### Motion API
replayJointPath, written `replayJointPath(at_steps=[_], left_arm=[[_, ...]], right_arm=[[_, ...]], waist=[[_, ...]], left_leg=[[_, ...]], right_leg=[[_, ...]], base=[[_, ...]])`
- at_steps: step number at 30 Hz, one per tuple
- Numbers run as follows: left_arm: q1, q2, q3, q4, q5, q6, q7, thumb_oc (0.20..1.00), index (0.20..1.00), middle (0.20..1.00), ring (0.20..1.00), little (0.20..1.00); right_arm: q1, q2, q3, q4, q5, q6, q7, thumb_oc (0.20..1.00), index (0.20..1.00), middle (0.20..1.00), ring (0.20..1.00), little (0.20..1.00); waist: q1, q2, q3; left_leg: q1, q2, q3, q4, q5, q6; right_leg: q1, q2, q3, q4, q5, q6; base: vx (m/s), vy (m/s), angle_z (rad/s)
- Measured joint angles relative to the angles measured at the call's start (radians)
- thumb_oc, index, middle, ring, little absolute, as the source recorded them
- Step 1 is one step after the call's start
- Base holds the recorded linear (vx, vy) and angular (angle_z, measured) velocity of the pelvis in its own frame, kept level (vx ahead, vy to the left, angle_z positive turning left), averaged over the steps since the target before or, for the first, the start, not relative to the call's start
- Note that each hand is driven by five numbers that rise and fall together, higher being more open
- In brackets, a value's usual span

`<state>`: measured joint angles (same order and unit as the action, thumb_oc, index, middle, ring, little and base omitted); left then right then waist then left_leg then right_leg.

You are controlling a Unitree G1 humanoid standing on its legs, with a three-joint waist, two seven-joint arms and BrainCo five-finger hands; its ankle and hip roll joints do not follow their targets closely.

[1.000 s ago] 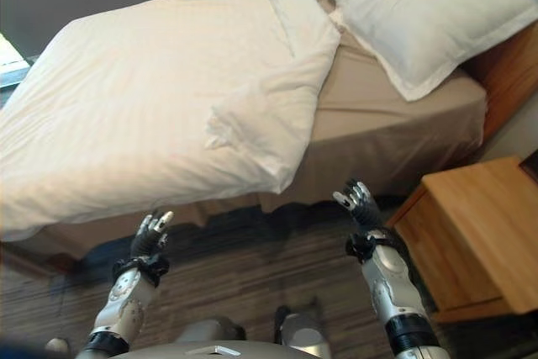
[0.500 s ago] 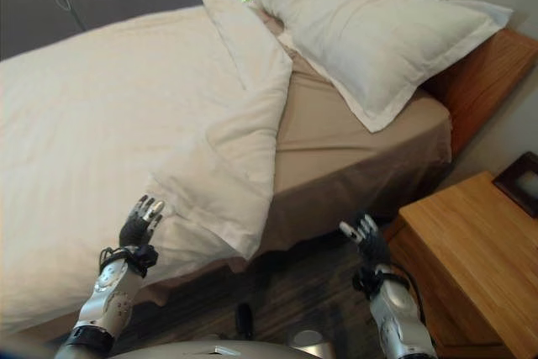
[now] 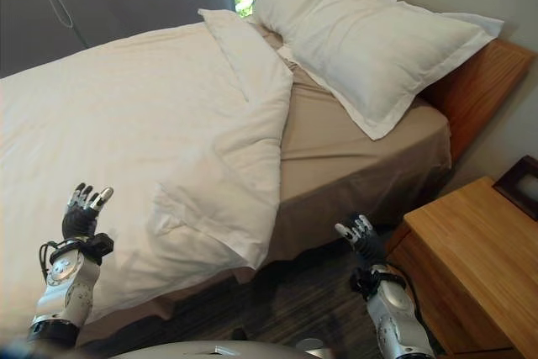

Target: Making the bed.

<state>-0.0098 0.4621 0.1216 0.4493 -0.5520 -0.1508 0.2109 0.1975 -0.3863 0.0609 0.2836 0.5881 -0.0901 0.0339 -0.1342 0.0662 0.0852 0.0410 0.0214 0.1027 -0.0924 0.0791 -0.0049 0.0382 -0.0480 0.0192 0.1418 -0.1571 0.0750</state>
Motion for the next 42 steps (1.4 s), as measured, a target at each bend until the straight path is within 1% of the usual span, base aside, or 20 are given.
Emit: replayJointPath(at_steps=[1, 2, 4, 5, 7, 8, 10, 14, 15, 19, 22, 23, 24, 26, 29, 33, 35, 37, 38, 42], left_arm=[[-0.027, 0.019, 0.001, 0.050, 0.017, 0.000, 0.004, 1.000, 1.000, 1.000, 1.000, 1.000], [-0.089, 0.045, -0.009, 0.174, 0.024, 0.002, 0.004, 1.000, 1.000, 1.000, 1.000, 1.000], [-0.142, 0.048, -0.018, 0.301, 0.007, 0.006, 0.002, 1.000, 1.000, 1.000, 1.000, 1.000], [-0.164, 0.050, -0.025, 0.353, 0.004, 0.012, 0.000, 1.000, 1.000, 1.000, 1.000, 1.000], [-0.232, 0.063, -0.035, 0.469, 0.003, 0.039, 0.008, 1.000, 1.000, 1.000, 1.000, 1.000], [-0.245, 0.065, -0.041, 0.464, 0.003, 0.045, 0.004, 1.000, 1.000, 1.000, 1.000, 1.000], [-0.268, 0.069, -0.048, 0.466, 0.003, 0.045, 0.002, 1.000, 1.000, 1.000, 1.000, 1.000], [-0.338, 0.062, -0.080, 0.557, -0.015, 0.069, 0.003, 1.000, 1.000, 1.000, 1.000, 1.000], [-0.356, 0.063, -0.095, 0.556, -0.013, 0.075, 0.001, 1.000, 1.000, 1.000, 1.000, 1.000], [-0.388, 0.055, -0.148, 0.504, 0.014, 0.074, 0.001, 1.000, 1.000, 1.000, 1.000, 1.000], [-0.387, -0.017, -0.189, 0.413, 0.011, 0.066, -0.001, 1.000, 1.000, 1.000, 1.000, 1.000], [-0.387, -0.060, -0.196, 0.405, 0.007, 0.063, 0.000, 0.950, 0.950, 0.950, 0.950, 0.950], [-0.386, -0.083, -0.206, 0.406, 0.007, 0.064, -0.003, 0.200, 0.200, 0.200, 0.200, 0.200], [-0.386, -0.092, -0.207, 0.411, 0.006, 0.064, -0.005, 0.200, 0.200, 0.200, 0.200, 0.200], [-0.387, -0.107, -0.196, 0.508, 0.006, 0.055, -0.022, 0.200, 0.200, 0.200, 0.200, 0.200], [-0.387, -0.116, -0.203, 0.525, 0.009, 0.078, -0.022, 0.200, 0.200, 0.200, 0.200, 0.200], [-0.380, -0.099, -0.266, 0.366, 0.021, 0.104, -0.024, 0.200, 0.200, 0.200, 0.200, 0.200], [-0.394, -0.081, -0.330, 0.263, 0.032, 0.103, -0.042, 0.200, 0.200, 0.200, 0.200, 0.200], [-0.436, -0.080, -0.369, 0.232, 0.056, 0.093, -0.063, 0.200, 0.200, 0.200, 0.200, 0.200], [-0.591, -0.079, -0.423, 0.203, 0.058, 0.107, -0.063, 0.200, 0.200, 0.200, 0.200, 0.200]], right_arm=[[0.000, -0.004, 0.003, 0.000, 0.000, 0.001, 0.000, 1.000, 1.000, 1.000, 1.000, 1.000], [-0.003, -0.014, 0.023, 0.001, 0.000, 0.005, 0.001, 1.000, 1.000, 1.000, 1.000, 1.000], [-0.019, -0.015, 0.044, 0.001, 0.000, 0.016, 0.008, 1.000, 1.000, 1.000, 1.000, 1.000], [-0.018, -0.017, 0.058, 0.001, 0.000, 0.018, 0.011, 1.000, 1.000, 1.000, 1.000, 1.000], [-0.027, -0.019, 0.083, 0.001, 0.000, 0.022, 0.015, 1.000, 1.000, 1.000, 1.000, 1.000], [-0.024, -0.020, 0.086, 0.001, 0.000, 0.023, 0.016, 1.000, 1.000, 1.000, 1.000, 1.000], [-0.022, -0.024, 0.086, 0.001, 0.000, 0.024, 0.016, 1.000, 1.000, 1.000, 1.000, 1.000], [-0.022, -0.040, 0.105, 0.003, 0.001, 0.025, 0.016, 1.000, 1.000, 1.000, 1.000, 1.000], [-0.022, -0.042, 0.107, 0.003, 0.001, 0.027, 0.017, 1.000, 1.000, 1.000, 1.000, 1.000], [-0.028, -0.041, 0.107, 0.003, 0.001, 0.028, 0.019, 1.000, 1.000, 1.000, 1.000, 1.000], [-0.042, -0.040, 0.107, 0.005, 0.000, 0.032, 0.020, 1.000, 1.000, 1.000, 1.000, 1.000], [-0.050, -0.038, 0.107, 0.008, 0.000, 0.035, 0.021, 1.000, 1.000, 1.000, 1.000, 1.000], [-0.059, -0.035, 0.110, 0.009, 0.000, 0.036, 0.021, 1.000, 1.000, 1.000, 1.000, 1.000], [-0.077, -0.035, 0.117, 0.009, -0.002, 0.035, 0.021, 1.000, 1.000, 1.000, 1.000, 1.000], [-0.094, -0.038, 0.131, 0.010, -0.040, 0.036, 0.021, 1.000, 1.000, 1.000, 1.000, 1.000], [-0.095, -0.041, 0.137, 0.013, -0.042, 0.040, 0.021, 1.000, 1.000, 1.000, 1.000, 1.000], [-0.088, -0.051, 0.135, 0.014, -0.042, 0.042, 0.021, 1.000, 1.000, 1.000, 1.000, 1.000], [-0.091, -0.058, 0.137, 0.019, -0.042, 0.043, 0.021, 1.000, 1.000, 1.000, 1.000, 1.000], [-0.099, -0.061, 0.137, 0.020, -0.042, 0.042, 0.023, 1.000, 1.000, 1.000, 1.000, 1.000], [-0.085, -0.067, 0.137, 0.021, -0.043, 0.042, 0.043, 1.000, 1.000, 1.000, 1.000, 1.000]], waist=[[-0.005, -0.003, 0.001], [-0.015, -0.010, 0.006], [-0.031, -0.013, 0.007], [-0.055, -0.018, 0.010], [-0.062, -0.017, 0.014], [-0.080, -0.016, 0.017], [-0.085, -0.010, 0.027], [-0.123, 0.020, 0.064], [-0.139, 0.025, 0.075], [-0.162, 0.035, 0.105], [-0.165, 0.049, 0.110], [-0.165, 0.056, 0.110], [-0.164, 0.059, 0.110], [-0.171, 0.062, 0.110], [-0.189, 0.077, 0.106], [-0.215, 0.100, 0.091], [-0.210, 0.104, 0.092], [-0.210, 0.104, 0.092], [-0.214, 0.108, 0.089], [-0.224, 0.110, 0.089]], left_leg=[[0.001, 0.005, 0.005, 0.000, 0.003, 0.004], [0.005, 0.013, 0.023, 0.000, 0.006, 0.002], [0.004, 0.018, 0.033, 0.000, 0.006, 0.001], [0.004, 0.023, 0.052, 0.000, 0.005, -0.001], [-0.004, 0.030, 0.058, 0.000, 0.006, -0.005], [-0.012, 0.033, 0.064, 0.000, 0.007, -0.008], [-0.027, 0.039, 0.078, 0.000, 0.008, -0.014], [-0.074, 0.052, 0.112, 0.000, 0.007, -0.027], [-0.085, 0.055, 0.117, 0.000, 0.011, -0.028], [-0.092, 0.064, 0.136, 0.000, 0.018, -0.028], [-0.086, 0.067, 0.139, 0.000, 0.014, -0.032], [-0.081, 0.067, 0.141, 0.000, 0.012, -0.035], [-0.077, 0.066, 0.144, 0.000, 0.012, -0.035], [-0.073, 0.067, 0.154, -0.001, 0.010, -0.038], [-0.057, 0.071, 0.163, -0.001, 0.008, -0.040], [-0.054, 0.070, 0.173, -0.001, 0.000, -0.047], [-0.055, 0.067, 0.179, -0.001, 0.002, -0.045], [-0.055, 0.067, 0.178, -0.001, 0.004, -0.042], [-0.054, 0.066, 0.182, -0.006, 0.003, -0.044], [-0.055, 0.068, 0.187, -0.005, -0.001, -0.049]], right_leg=[[-0.002, 0.005, 0.005, 0.000, 0.001, -0.001], [-0.005, 0.012, 0.018, -0.001, 0.002, -0.004], [-0.012, 0.018, 0.030, 0.001, 0.005, -0.006], [-0.019, 0.023, 0.044, 0.001, 0.006, -0.007], [-0.033, 0.030, 0.052, 0.001, 0.013, -0.010], [-0.043, 0.033, 0.060, 0.002, 0.015, -0.012], [-0.067, 0.040, 0.073, 0.005, 0.022, -0.013], [-0.136, 0.056, 0.105, 0.019, 0.036, -0.015], [-0.149, 0.057, 0.106, 0.019, 0.038, -0.014], [-0.161, 0.069, 0.124, 0.018, 0.046, -0.019], [-0.159, 0.071, 0.127, 0.018, 0.043, -0.018], [-0.155, 0.071, 0.128, 0.018, 0.041, -0.019], [-0.153, 0.071, 0.130, 0.019, 0.040, -0.018], [-0.153, 0.076, 0.135, 0.021, 0.040, -0.019], [-0.140, 0.077, 0.144, 0.021, 0.040, -0.019], [-0.145, 0.076, 0.156, 0.026, 0.036, -0.018], [-0.153, 0.075, 0.157, 0.039, 0.034, -0.018], [-0.154, 0.075, 0.156, 0.046, 0.033, -0.018], [-0.160, 0.075, 0.158, 0.060, 0.027, -0.018], [-0.174, 0.079, 0.164, 0.074, 0.025, -0.019]], base=[[0.00, 0.007, -0.26], [0.00, 0.009, -0.30], [0.00, 0.014, -0.27], [-0.01, 0.007, -0.27], [-0.03, 0.000, -0.26], [-0.04, 0.000, -0.17], [-0.03, -0.002, -0.22], [-0.01, -0.008, -0.26], [0.02, -0.023, -0.24], [0.06, -0.020, -0.16], [0.09, -0.005, 0.00], [0.08, 0.010, -0.04], [0.07, 0.013, -0.10], [0.08, 0.022, -0.09], [0.05, 0.018, -0.08], [0.04, -0.003, -0.08], [0.01, -0.009, -0.04], [0.01, -0.006, 0.02], [0.03, -0.021, -0.05], [0.01, -0.016, -0.06]])
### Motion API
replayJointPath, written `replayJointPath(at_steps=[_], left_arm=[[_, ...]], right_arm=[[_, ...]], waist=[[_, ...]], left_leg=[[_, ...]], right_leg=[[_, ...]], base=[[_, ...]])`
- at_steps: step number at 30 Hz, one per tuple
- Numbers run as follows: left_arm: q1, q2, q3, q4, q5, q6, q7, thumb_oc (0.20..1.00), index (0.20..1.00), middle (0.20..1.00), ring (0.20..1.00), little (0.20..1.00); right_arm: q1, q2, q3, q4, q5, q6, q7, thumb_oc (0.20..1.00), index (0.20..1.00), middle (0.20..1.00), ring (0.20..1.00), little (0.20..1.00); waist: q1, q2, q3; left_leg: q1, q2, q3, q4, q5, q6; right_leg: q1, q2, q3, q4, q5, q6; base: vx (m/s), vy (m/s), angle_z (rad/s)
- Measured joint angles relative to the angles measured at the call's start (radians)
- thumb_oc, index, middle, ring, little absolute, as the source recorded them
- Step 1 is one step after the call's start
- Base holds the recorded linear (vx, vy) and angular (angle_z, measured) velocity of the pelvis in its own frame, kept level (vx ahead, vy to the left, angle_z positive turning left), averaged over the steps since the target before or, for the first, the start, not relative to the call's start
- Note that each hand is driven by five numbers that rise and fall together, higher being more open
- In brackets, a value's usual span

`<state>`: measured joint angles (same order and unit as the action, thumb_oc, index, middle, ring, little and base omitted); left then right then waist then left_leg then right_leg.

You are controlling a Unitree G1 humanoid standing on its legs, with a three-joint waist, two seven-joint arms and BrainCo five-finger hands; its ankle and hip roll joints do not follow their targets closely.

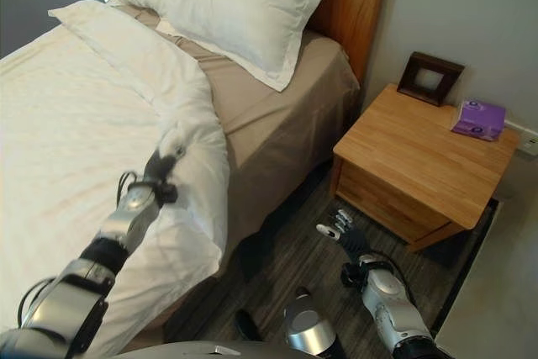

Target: Making the bed.

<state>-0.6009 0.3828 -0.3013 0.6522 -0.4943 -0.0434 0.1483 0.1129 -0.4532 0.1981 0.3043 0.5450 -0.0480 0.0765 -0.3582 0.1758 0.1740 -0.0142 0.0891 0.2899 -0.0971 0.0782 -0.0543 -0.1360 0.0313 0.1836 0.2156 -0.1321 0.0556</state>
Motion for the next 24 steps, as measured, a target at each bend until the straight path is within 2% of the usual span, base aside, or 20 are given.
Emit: replayJointPath(at_steps=[2, 4, 5, 9, 12, 17, 18, 19, 20, 21, 24], left_arm=[[-0.120, 0.001, -0.030, 0.024, -0.003, 0.000, 0.005, 0.200, 0.200, 0.200, 0.200, 0.200], [-0.244, 0.002, -0.054, 0.078, -0.006, 0.000, 0.021, 0.200, 0.200, 0.200, 0.200, 0.200], [-0.265, 0.003, -0.056, 0.094, -0.006, 0.000, 0.029, 0.200, 0.200, 0.200, 0.200, 0.200], [-0.277, -0.009, -0.069, 0.188, -0.005, -0.005, 0.043, 0.200, 0.200, 0.200, 0.200, 0.200], [-0.270, -0.044, -0.116, 0.252, 0.002, 0.000, 0.042, 0.200, 0.200, 0.200, 0.200, 0.200], [-0.205, -0.123, -0.141, 0.250, 0.008, 0.003, 0.042, 0.200, 0.200, 0.200, 0.200, 0.200], [-0.182, -0.125, -0.163, 0.228, 0.009, 0.002, 0.043, 0.338, 0.338, 0.338, 0.338, 0.338], [-0.162, -0.132, -0.176, 0.220, 0.011, 0.004, 0.039, 0.533, 0.533, 0.533, 0.533, 0.533], [-0.155, -0.144, -0.176, 0.220, 0.012, 0.010, 0.037, 1.000, 1.000, 1.000, 1.000, 1.000], [-0.153, -0.149, -0.202, 0.206, 0.020, 0.011, 0.029, 1.000, 1.000, 1.000, 1.000, 1.000], [-0.137, -0.153, -0.307, 0.015, 0.039, 0.010, -0.051, 1.000, 1.000, 1.000, 1.000, 1.000]], right_arm=[[0.001, 0.000, 0.005, 0.010, 0.000, 0.000, 0.001, 1.000, 1.000, 1.000, 1.000, 1.000], [0.000, 0.001, 0.008, 0.012, 0.001, 0.000, 0.001, 1.000, 1.000, 1.000, 1.000, 1.000], [0.001, 0.001, 0.007, 0.013, 0.002, -0.001, 0.000, 1.000, 1.000, 1.000, 1.000, 1.000], [0.005, 0.007, 0.008, 0.025, 0.003, -0.005, 0.001, 1.000, 1.000, 1.000, 1.000, 1.000], [0.027, -0.002, 0.005, 0.028, 0.003, -0.006, 0.001, 1.000, 1.000, 1.000, 1.000, 1.000], [0.017, 0.001, 0.008, 0.029, 0.004, -0.006, 0.001, 1.000, 1.000, 1.000, 1.000, 1.000], [0.013, 0.000, 0.006, 0.033, 0.005, -0.007, 0.000, 1.000, 1.000, 1.000, 1.000, 1.000], [0.006, -0.002, 0.004, 0.041, 0.005, -0.007, 0.000, 1.000, 1.000, 1.000, 1.000, 1.000], [-0.006, 0.000, 0.007, 0.054, 0.005, -0.006, 0.000, 1.000, 1.000, 1.000, 1.000, 1.000], [-0.016, 0.002, 0.008, 0.059, 0.005, -0.006, 0.000, 1.000, 1.000, 1.000, 1.000, 1.000], [-0.030, 0.001, 0.010, 0.065, 0.006, -0.005, 0.000, 1.000, 1.000, 1.000, 1.000, 1.000]], waist=[[-0.016, 0.001, 0.000], [-0.058, 0.002, 0.000], [-0.065, 0.002, 0.000], [-0.080, 0.001, 0.002], [-0.102, 0.000, 0.004], [-0.105, 0.000, 0.021], [-0.104, 0.001, 0.022], [-0.103, 0.005, 0.025], [-0.101, 0.005, 0.030], [-0.101, 0.005, 0.038], [-0.088, 0.010, 0.048]], left_leg=[[0.000, -0.001, 0.005, 0.004, 0.007, 0.010], [-0.001, -0.005, 0.028, 0.004, 0.008, 0.011], [-0.001, -0.006, 0.032, 0.004, 0.008, 0.011], [0.000, 0.000, 0.088, 0.004, -0.002, -0.003], [0.000, 0.002, 0.111, 0.004, -0.006, -0.007], [-0.002, 0.001, 0.132, 0.004, -0.009, -0.008], [-0.002, 0.000, 0.133, 0.004, -0.010, -0.007], [-0.002, -0.002, 0.134, -0.001, -0.011, -0.005], [-0.002, -0.004, 0.135, 0.002, -0.011, -0.005], [-0.002, -0.005, 0.135, 0.003, -0.011, -0.004], [-0.002, -0.011, 0.131, 0.003, -0.011, -0.003]], right_leg=[[-0.007, 0.000, 0.007, 0.006, 0.000, 0.000], [-0.023, 0.000, 0.024, 0.021, -0.003, 0.005], [-0.029, 0.002, 0.032, 0.026, -0.003, 0.005], [-0.056, 0.016, 0.081, 0.038, -0.005, 0.009], [-0.069, 0.023, 0.101, 0.044, -0.003, 0.008], [-0.084, 0.028, 0.121, 0.056, -0.004, 0.010], [-0.089, 0.028, 0.124, 0.067, -0.010, 0.011], [-0.088, 0.026, 0.124, 0.068, -0.013, 0.013], [-0.089, 0.025, 0.125, 0.068, -0.013, 0.013], [-0.088, 0.024, 0.124, 0.069, -0.013, 0.014], [-0.085, 0.016, 0.118, 0.071, -0.013, 0.014]], base=[[0.00, -0.013, -0.12], [0.00, -0.016, -0.24], [0.00, -0.031, -0.31], [0.02, -0.012, -0.35], [0.01, -0.010, -0.23], [0.00, -0.014, -0.12], [-0.01, -0.003, -0.05], [0.00, 0.000, 0.00], [0.00, 0.000, 0.00], [0.00, 0.000, 0.00], [-0.01, -0.003, 0.06]])
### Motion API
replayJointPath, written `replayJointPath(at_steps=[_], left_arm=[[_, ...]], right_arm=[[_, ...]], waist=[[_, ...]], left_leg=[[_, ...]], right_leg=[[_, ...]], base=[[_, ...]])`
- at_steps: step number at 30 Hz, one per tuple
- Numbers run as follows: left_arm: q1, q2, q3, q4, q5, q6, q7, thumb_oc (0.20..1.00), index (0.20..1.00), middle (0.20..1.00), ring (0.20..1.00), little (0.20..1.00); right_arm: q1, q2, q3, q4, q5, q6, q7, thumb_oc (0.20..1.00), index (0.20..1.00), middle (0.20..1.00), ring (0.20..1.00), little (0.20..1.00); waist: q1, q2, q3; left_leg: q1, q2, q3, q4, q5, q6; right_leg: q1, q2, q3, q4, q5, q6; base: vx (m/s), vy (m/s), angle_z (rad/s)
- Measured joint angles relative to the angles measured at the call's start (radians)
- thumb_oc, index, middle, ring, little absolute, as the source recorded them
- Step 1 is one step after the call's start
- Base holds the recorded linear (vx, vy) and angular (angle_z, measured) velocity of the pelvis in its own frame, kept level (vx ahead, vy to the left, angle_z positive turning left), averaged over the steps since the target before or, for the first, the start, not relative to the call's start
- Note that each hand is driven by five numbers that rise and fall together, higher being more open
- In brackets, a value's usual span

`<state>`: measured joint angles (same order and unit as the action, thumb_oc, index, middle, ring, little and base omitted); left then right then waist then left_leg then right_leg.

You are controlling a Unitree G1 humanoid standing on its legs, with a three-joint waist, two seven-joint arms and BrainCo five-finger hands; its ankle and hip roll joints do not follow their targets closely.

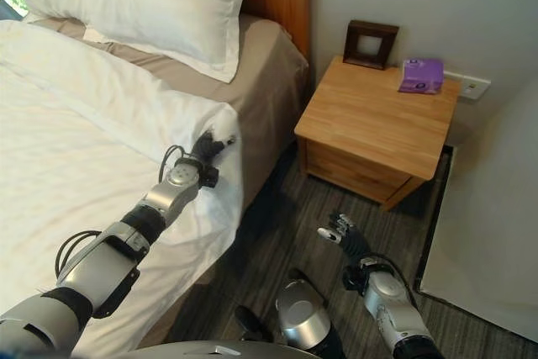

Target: Making the bed.

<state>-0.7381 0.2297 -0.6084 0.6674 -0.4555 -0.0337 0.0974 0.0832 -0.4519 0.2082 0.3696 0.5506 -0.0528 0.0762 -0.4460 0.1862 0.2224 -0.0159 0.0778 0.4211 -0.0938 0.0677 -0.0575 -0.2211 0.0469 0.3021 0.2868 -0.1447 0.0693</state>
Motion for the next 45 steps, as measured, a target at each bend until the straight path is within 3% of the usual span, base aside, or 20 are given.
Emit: replayJointPath(at_steps=[5, 8, 15, 17, 21, 22, 24, 26, 27, 28, 29, 30, 33, 36, 37, 38, 41, 42, 44, 45], left_arm=[[-0.020, -0.115, -0.142, -0.244, 0.003, -0.008, -0.128, 1.000, 1.000, 1.000, 1.000, 1.000], [-0.048, -0.114, -0.181, -0.324, 0.002, -0.007, -0.174, 1.000, 1.000, 1.000, 1.000, 1.000], [-0.069, -0.090, -0.165, -0.392, -0.023, -0.008, -0.190, 1.000, 1.000, 1.000, 1.000, 1.000], [-0.059, -0.054, -0.147, -0.465, -0.058, -0.008, -0.191, 1.000, 1.000, 1.000, 1.000, 1.000], [0.092, 0.052, 0.042, -0.677, -0.210, -0.044, -0.188, 1.000, 1.000, 1.000, 1.000, 1.000], [0.137, 0.070, 0.083, -0.694, -0.241, -0.052, -0.186, 1.000, 1.000, 1.000, 1.000, 1.000], [0.292, 0.070, 0.194, -0.805, -0.296, -0.055, -0.188, 1.000, 1.000, 1.000, 1.000, 1.000], [0.471, 0.069, 0.291, -0.858, -0.366, -0.078, -0.179, 1.000, 1.000, 1.000, 1.000, 1.000], [0.559, 0.078, 0.331, -0.854, -0.399, -0.089, -0.181, 1.000, 1.000, 1.000, 1.000, 1.000], [0.638, 0.085, 0.371, -0.857, -0.412, -0.091, -0.176, 1.000, 1.000, 1.000, 1.000, 1.000], [0.671, 0.119, 0.379, -0.842, -0.437, -0.091, -0.155, 1.000, 1.000, 1.000, 1.000, 1.000], [0.709, 0.160, 0.384, -0.811, -0.444, -0.093, -0.161, 1.000, 1.000, 1.000, 1.000, 1.000], [0.867, 0.228, 0.423, -0.723, -0.446, -0.075, -0.140, 1.000, 1.000, 1.000, 1.000, 1.000], [0.968, 0.240, 0.425, -0.741, -0.447, -0.064, -0.144, 1.000, 1.000, 1.000, 1.000, 1.000], [1.008, 0.236, 0.424, -0.747, -0.450, -0.063, -0.144, 1.000, 1.000, 1.000, 1.000, 1.000], [1.030, 0.237, 0.414, -0.747, -0.470, -0.049, -0.143, 1.000, 1.000, 1.000, 1.000, 1.000], [1.059, 0.238, 0.403, -0.741, -0.484, -0.039, -0.143, 1.000, 1.000, 1.000, 1.000, 1.000], [1.056, 0.238, 0.396, -0.742, -0.484, -0.039, -0.143, 1.000, 1.000, 1.000, 1.000, 1.000], [1.033, 0.233, 0.357, -0.741, -0.525, -0.028, -0.146, 1.000, 1.000, 1.000, 1.000, 1.000], [1.029, 0.231, 0.356, -0.745, -0.526, -0.030, -0.147, 1.000, 1.000, 1.000, 1.000, 1.000]], right_arm=[[-0.014, -0.001, 0.005, 0.000, 0.000, 0.001, -0.001, 1.000, 1.000, 1.000, 1.000, 1.000], [-0.017, -0.003, 0.004, 0.000, 0.000, 0.001, 0.000, 1.000, 1.000, 1.000, 1.000, 1.000], [0.013, -0.011, 0.005, 0.004, 0.000, 0.007, 0.001, 1.000, 1.000, 1.000, 1.000, 1.000], [0.030, -0.014, 0.002, 0.004, 0.000, 0.010, 0.001, 1.000, 1.000, 1.000, 1.000, 1.000], [0.081, -0.002, -0.062, -0.001, 0.047, 0.010, 0.005, 1.000, 1.000, 1.000, 1.000, 1.000], [0.084, 0.002, -0.080, -0.004, 0.063, 0.010, 0.002, 1.000, 1.000, 1.000, 1.000, 1.000], [0.081, 0.010, -0.117, -0.041, 0.091, 0.009, -0.002, 1.000, 1.000, 1.000, 1.000, 1.000], [0.062, 0.017, -0.165, -0.058, 0.112, -0.021, -0.010, 1.000, 1.000, 1.000, 1.000, 1.000], [0.029, -0.011, -0.167, -0.080, 0.120, -0.017, -0.034, 1.000, 1.000, 1.000, 1.000, 1.000], [-0.002, -0.015, -0.167, -0.098, 0.122, -0.023, -0.042, 1.000, 1.000, 1.000, 1.000, 1.000], [-0.047, -0.010, -0.189, -0.095, 0.126, -0.052, -0.046, 1.000, 1.000, 1.000, 1.000, 1.000], [-0.107, -0.024, -0.194, -0.091, 0.140, -0.060, -0.058, 1.000, 1.000, 1.000, 1.000, 1.000], [-0.256, -0.045, -0.166, -0.062, 0.198, -0.075, -0.077, 1.000, 1.000, 1.000, 1.000, 1.000], [-0.367, -0.053, -0.136, 0.010, 0.216, -0.078, -0.083, 1.000, 1.000, 1.000, 1.000, 1.000], [-0.418, -0.057, -0.115, 0.065, 0.216, -0.078, -0.084, 1.000, 1.000, 1.000, 1.000, 1.000], [-0.448, -0.055, -0.115, 0.112, 0.217, -0.078, -0.087, 0.200, 0.200, 0.200, 0.200, 0.200], [-0.516, -0.026, -0.110, 0.222, 0.256, -0.059, -0.091, 0.200, 0.200, 0.200, 0.200, 0.200], [-0.531, -0.015, -0.110, 0.238, 0.266, -0.055, -0.091, 0.200, 0.200, 0.200, 0.200, 0.200], [-0.664, -0.009, -0.086, 0.525, 0.332, -0.037, -0.093, 0.200, 0.200, 0.200, 0.200, 0.200], [-0.689, -0.012, -0.088, 0.570, 0.359, -0.034, -0.094, 0.200, 0.200, 0.200, 0.200, 0.200]], waist=[[0.010, 0.010, 0.005], [0.011, 0.026, 0.009], [0.020, 0.050, 0.002], [0.045, 0.048, 0.003], [0.080, 0.034, 0.004], [0.112, 0.041, -0.009], [0.129, 0.034, -0.017], [0.165, 0.015, -0.026], [0.214, -0.001, -0.042], [0.211, -0.005, -0.059], [0.226, -0.022, -0.064], [0.270, -0.034, -0.075], [0.315, -0.063, -0.111], [0.399, -0.054, -0.119], [0.401, -0.048, -0.121], [0.419, -0.044, -0.120], [0.477, -0.026, -0.118], [0.482, -0.016, -0.116], [0.479, 0.029, -0.113], [0.483, 0.036, -0.110]], left_leg=[[0.002, -0.004, -0.023, 0.000, 0.003, 0.004], [0.003, -0.001, -0.031, -0.006, -0.001, -0.001], [0.005, -0.005, -0.076, -0.005, 0.006, 0.009], [0.005, -0.006, -0.080, -0.005, 0.007, 0.010], [0.026, -0.005, -0.114, 0.000, 0.016, 0.023], [0.018, -0.005, -0.133, -0.003, 0.012, 0.026], [0.026, -0.012, -0.148, -0.004, 0.018, 0.025], [0.036, -0.013, -0.168, 0.000, 0.021, 0.030], [0.026, -0.010, -0.187, -0.006, 0.010, 0.026], [0.029, -0.009, -0.190, -0.002, 0.010, 0.026], [0.029, -0.011, -0.190, 0.000, 0.010, 0.025], [0.020, -0.012, -0.199, -0.004, 0.011, 0.027], [0.021, -0.016, -0.243, 0.001, 0.034, 0.033], [0.021, -0.024, -0.278, 0.001, 0.039, 0.036], [0.016, -0.027, -0.303, 0.001, 0.046, 0.037], [0.014, -0.027, -0.321, 0.001, 0.051, 0.039], [-0.001, -0.028, -0.336, 0.001, 0.042, 0.034], [-0.012, -0.029, -0.343, 0.000, 0.044, 0.036], [-0.030, -0.031, -0.357, 0.001, 0.067, 0.031], [-0.037, -0.030, -0.357, 0.000, 0.070, 0.029]], right_leg=[[0.015, -0.008, -0.024, 0.002, -0.006, 0.005], [0.018, -0.009, -0.034, 0.003, -0.011, 0.004], [0.036, -0.019, -0.074, 0.008, -0.015, -0.001], [0.036, -0.020, -0.080, 0.012, -0.017, -0.003], [0.068, -0.025, -0.114, 0.012, -0.024, -0.013], [0.077, -0.026, -0.134, 0.019, -0.035, -0.014], [0.077, -0.030, -0.141, 0.026, -0.032, -0.021], [0.098, -0.035, -0.162, 0.024, -0.045, -0.024], [0.099, -0.033, -0.183, 0.037, -0.059, -0.028], [0.092, -0.039, -0.183, 0.029, -0.058, -0.032], [0.102, -0.043, -0.200, 0.028, -0.064, -0.033], [0.102, -0.042, -0.222, 0.041, -0.069, -0.034], [0.113, -0.047, -0.243, 0.037, -0.070, -0.043], [0.139, -0.053, -0.280, 0.032, -0.079, -0.037], [0.146, -0.060, -0.298, 0.023, -0.078, -0.037], [0.149, -0.071, -0.318, 0.022, -0.082, -0.037], [0.136, -0.074, -0.337, 0.043, -0.100, -0.045], [0.125, -0.077, -0.343, 0.050, -0.101, -0.046], [0.112, -0.081, -0.359, 0.049, -0.093, -0.047], [0.102, -0.081, -0.360, 0.051, -0.092, -0.047]], base=[[-0.01, -0.015, 0.13], [-0.01, -0.002, 0.11], [-0.01, -0.013, 0.16], [-0.01, -0.039, 0.13], [-0.02, -0.035, 0.26], [-0.03, -0.055, 0.28], [-0.02, -0.035, 0.23], [-0.02, -0.034, 0.40], [-0.02, -0.034, 0.40], [-0.02, -0.034, 0.44], [-0.03, -0.052, 0.42], [-0.04, -0.045, 0.34], [-0.03, -0.024, 0.39], [-0.04, -0.021, 0.37], [-0.04, -0.010, 0.50], [-0.03, -0.003, 0.65], [-0.05, 0.007, 0.27], [-0.05, 0.012, 0.21], [-0.09, 0.044, 0.16], [-0.08, 0.043, -0.01]])
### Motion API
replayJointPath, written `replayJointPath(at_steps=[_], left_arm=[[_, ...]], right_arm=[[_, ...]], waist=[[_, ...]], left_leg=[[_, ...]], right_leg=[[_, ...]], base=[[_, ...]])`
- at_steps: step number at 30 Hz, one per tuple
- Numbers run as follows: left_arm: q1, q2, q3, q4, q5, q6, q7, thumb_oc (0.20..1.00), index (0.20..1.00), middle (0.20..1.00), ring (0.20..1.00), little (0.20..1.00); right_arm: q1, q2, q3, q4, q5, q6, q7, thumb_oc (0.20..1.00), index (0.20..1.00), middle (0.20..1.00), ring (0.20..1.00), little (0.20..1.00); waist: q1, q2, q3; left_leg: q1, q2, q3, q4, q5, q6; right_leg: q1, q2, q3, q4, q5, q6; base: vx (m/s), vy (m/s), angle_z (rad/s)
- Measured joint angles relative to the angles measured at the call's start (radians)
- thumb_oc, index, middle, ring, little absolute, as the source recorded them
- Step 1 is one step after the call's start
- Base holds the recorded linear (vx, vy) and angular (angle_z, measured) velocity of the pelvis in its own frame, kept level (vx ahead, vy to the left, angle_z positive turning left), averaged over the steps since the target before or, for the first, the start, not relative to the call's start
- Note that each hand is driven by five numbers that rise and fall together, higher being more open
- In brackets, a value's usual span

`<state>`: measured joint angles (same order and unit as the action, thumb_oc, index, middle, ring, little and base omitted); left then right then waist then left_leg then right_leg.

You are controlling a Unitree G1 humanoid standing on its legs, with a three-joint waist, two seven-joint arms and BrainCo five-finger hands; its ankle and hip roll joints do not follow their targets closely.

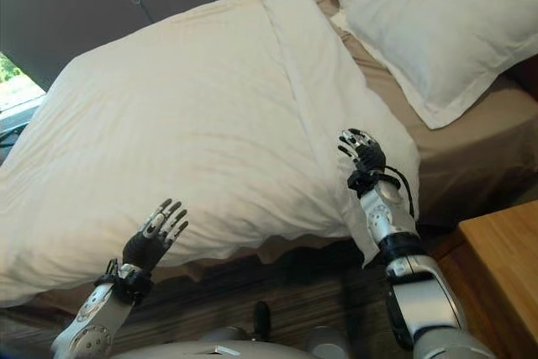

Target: Making the bed.

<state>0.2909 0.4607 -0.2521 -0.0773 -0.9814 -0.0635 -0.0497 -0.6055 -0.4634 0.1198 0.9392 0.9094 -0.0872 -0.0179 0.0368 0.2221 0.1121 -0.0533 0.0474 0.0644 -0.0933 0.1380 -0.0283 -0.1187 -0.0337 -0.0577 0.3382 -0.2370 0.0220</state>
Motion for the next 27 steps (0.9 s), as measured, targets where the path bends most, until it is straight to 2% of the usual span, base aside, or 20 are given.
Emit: replayJointPath(at_steps=[3, 5, 7, 8, 9, 11, 13, 15, 17, 18, 19, 22, 27], left_arm=[[-0.044, -0.013, -0.028, 0.010, -0.033, 0.000, 0.002, 1.000, 1.000, 1.000, 1.000, 1.000], [-0.087, -0.026, -0.047, 0.017, -0.037, 0.000, 0.001, 1.000, 1.000, 1.000, 1.000, 1.000], [-0.111, -0.024, -0.055, 0.017, -0.037, -0.001, 0.000, 1.000, 1.000, 1.000, 1.000, 1.000], [-0.122, -0.024, -0.059, 0.018, -0.037, 0.000, -0.001, 1.000, 1.000, 1.000, 1.000, 1.000], [-0.136, -0.025, -0.068, 0.022, -0.037, -0.001, -0.003, 1.000, 1.000, 1.000, 1.000, 1.000], [-0.139, -0.026, -0.076, 0.026, -0.037, -0.001, -0.008, 1.000, 1.000, 1.000, 1.000, 1.000], [-0.137, -0.031, -0.087, 0.027, -0.037, -0.002, -0.008, 1.000, 1.000, 1.000, 1.000, 1.000], [-0.131, -0.045, -0.091, 0.033, -0.037, -0.003, -0.008, 1.000, 1.000, 1.000, 1.000, 1.000], [-0.135, -0.073, -0.092, 0.048, -0.037, -0.002, -0.006, 1.000, 1.000, 1.000, 1.000, 1.000], [-0.133, -0.085, -0.087, 0.051, -0.036, -0.002, -0.008, 1.000, 1.000, 1.000, 1.000, 1.000], [-0.129, -0.096, -0.072, 0.050, -0.036, -0.003, -0.009, 1.000, 1.000, 1.000, 1.000, 1.000], [-0.126, -0.105, -0.076, 0.051, -0.036, 0.000, -0.015, 1.000, 1.000, 1.000, 1.000, 1.000], [-0.097, -0.138, -0.035, 0.052, -0.036, -0.002, -0.025, 1.000, 1.000, 1.000, 1.000, 1.000]], right_arm=[[-0.123, -0.011, -0.004, 0.141, 0.048, 0.006, 0.000, 0.200, 0.200, 0.200, 0.200, 0.200], [-0.158, -0.029, 0.008, 0.167, 0.051, 0.018, 0.004, 0.200, 0.200, 0.200, 0.200, 0.200], [-0.181, -0.030, 0.008, 0.183, 0.051, 0.021, 0.007, 0.200, 0.200, 0.200, 0.200, 0.200], [-0.216, -0.030, 0.007, 0.217, 0.051, 0.023, 0.013, 0.200, 0.200, 0.200, 0.200, 0.200], [-0.236, -0.029, 0.003, 0.240, 0.051, 0.025, 0.015, 0.200, 0.200, 0.200, 0.200, 0.200], [-0.257, -0.037, 0.002, 0.254, 0.051, 0.025, 0.016, 0.200, 0.200, 0.200, 0.200, 0.200], [-0.255, -0.040, -0.006, 0.255, 0.052, 0.023, 0.015, 0.200, 0.200, 0.200, 0.200, 0.200], [-0.242, -0.016, -0.038, 0.244, 0.060, 0.007, 0.018, 0.200, 0.200, 0.200, 0.200, 0.200], [-0.185, 0.033, -0.076, 0.208, 0.114, -0.018, 0.035, 0.200, 0.200, 0.200, 0.200, 0.200], [-0.137, 0.066, -0.105, 0.214, 0.133, -0.027, 0.061, 0.200, 0.200, 0.200, 0.200, 0.200], [-0.115, 0.097, -0.163, 0.214, 0.152, -0.028, 0.074, 0.200, 0.200, 0.200, 0.200, 0.200], [-0.004, 0.117, -0.151, 0.278, 0.162, -0.005, 0.070, 0.200, 0.200, 0.200, 0.200, 0.200], [0.361, 0.170, -0.229, 0.359, 0.162, 0.058, 0.057, 0.200, 0.200, 0.200, 0.200, 0.200]], waist=[[-0.002, 0.038, 0.023], [0.007, 0.049, 0.031], [0.027, 0.055, 0.034], [0.029, 0.059, 0.036], [0.044, 0.070, 0.039], [0.051, 0.081, 0.049], [0.053, 0.108, 0.052], [0.050, 0.121, 0.050], [0.046, 0.127, 0.048], [0.035, 0.113, 0.055], [0.031, 0.115, 0.050], [0.012, 0.117, 0.055], [-0.014, 0.088, 0.087]], left_leg=[[-0.023, 0.004, 0.003, 0.000, 0.015, -0.008], [-0.035, 0.006, -0.003, 0.001, 0.030, -0.025], [-0.050, 0.008, -0.015, 0.001, 0.048, -0.049], [-0.069, 0.007, -0.023, 0.001, 0.065, -0.073], [-0.083, -0.005, -0.023, 0.001, 0.092, -0.081], [-0.103, -0.011, -0.021, 0.001, 0.111, -0.081], [-0.107, -0.016, -0.019, 0.001, 0.113, -0.079], [-0.114, -0.016, -0.015, 0.001, 0.113, -0.079], [-0.116, -0.014, -0.008, 0.001, 0.112, -0.079], [-0.118, -0.010, 0.000, 0.000, 0.108, -0.084], [-0.117, -0.005, 0.011, 0.000, 0.099, -0.094], [-0.118, 0.009, 0.008, 0.000, 0.071, -0.072], [-0.117, 0.003, 0.005, 0.000, 0.071, -0.072]], right_leg=[[-0.024, 0.003, 0.000, 0.001, 0.009, 0.001], [-0.040, 0.004, -0.001, 0.004, 0.013, 0.000], [-0.058, 0.005, 0.001, 0.008, 0.009, 0.002], [-0.078, 0.001, 0.001, 0.008, 0.012, -0.003], [-0.093, -0.009, 0.001, 0.009, 0.027, -0.020], [-0.110, -0.013, -0.001, 0.002, 0.034, -0.020], [-0.112, -0.017, 0.002, -0.003, 0.036, -0.019], [-0.122, -0.018, 0.013, -0.003, 0.029, -0.004], [-0.126, -0.017, 0.023, -0.004, 0.027, 0.000], [-0.134, -0.014, 0.038, -0.003, 0.026, 0.000], [-0.133, -0.009, 0.040, -0.003, 0.025, -0.003], [-0.142, 0.007, 0.039, 0.006, 0.022, -0.001], [-0.145, -0.002, 0.029, 0.021, 0.009, -0.005]], base=[[-0.05, 0.011, -0.07], [-0.02, 0.000, 0.04], [-0.02, 0.001, -0.02], [-0.03, 0.001, -0.05], [-0.03, 0.004, -0.08], [0.00, 0.000, 0.00], [0.00, 0.007, 0.04], [0.04, 0.012, -0.11], [0.05, 0.008, -0.16], [0.07, 0.013, -0.19], [0.05, 0.012, -0.19], [0.04, 0.012, -0.05], [0.02, 0.012, 0.04]])
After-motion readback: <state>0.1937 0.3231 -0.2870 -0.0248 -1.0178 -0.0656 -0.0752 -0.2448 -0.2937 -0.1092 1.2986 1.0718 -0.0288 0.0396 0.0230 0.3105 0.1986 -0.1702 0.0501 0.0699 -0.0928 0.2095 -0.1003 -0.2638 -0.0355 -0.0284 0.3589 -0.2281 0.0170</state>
